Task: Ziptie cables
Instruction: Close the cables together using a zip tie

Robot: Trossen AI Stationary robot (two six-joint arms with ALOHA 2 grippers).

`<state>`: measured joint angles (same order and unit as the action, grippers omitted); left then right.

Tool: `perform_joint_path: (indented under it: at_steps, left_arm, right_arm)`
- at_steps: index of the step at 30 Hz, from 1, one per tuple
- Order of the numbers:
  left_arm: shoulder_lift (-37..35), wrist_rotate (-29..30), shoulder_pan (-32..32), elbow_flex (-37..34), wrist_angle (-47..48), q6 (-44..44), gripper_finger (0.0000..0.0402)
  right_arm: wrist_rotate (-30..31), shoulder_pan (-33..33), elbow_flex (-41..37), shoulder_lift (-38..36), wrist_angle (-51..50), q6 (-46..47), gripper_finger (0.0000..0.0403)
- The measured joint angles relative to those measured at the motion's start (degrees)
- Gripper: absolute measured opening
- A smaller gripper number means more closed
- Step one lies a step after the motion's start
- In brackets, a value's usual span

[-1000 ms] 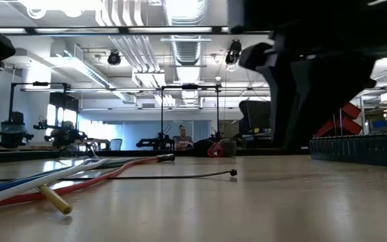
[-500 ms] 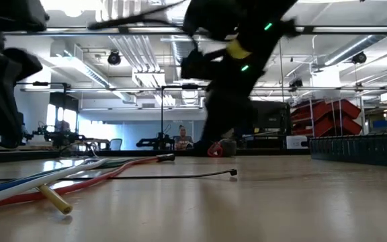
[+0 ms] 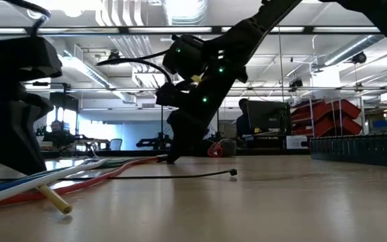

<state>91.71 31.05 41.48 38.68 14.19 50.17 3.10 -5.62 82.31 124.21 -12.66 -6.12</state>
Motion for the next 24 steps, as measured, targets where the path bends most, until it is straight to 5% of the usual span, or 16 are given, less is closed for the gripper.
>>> perform_joint_path:
  at_steps: [16, 24]
  left_arm:
    - [0.01, -0.02, -2.10, 0.41, -3.10, -4.70, 0.0000]
    - [-2.58, 3.73, -2.67, 2.79, 13.23, -2.07, 0.0000]
  right_arm:
    - [-2.13, -5.16, 11.25, 9.37, 6.59, -6.72, 0.0000]
    - [-0.79, -4.38, 11.21, 9.04, 6.67, -8.94, 0.0000]
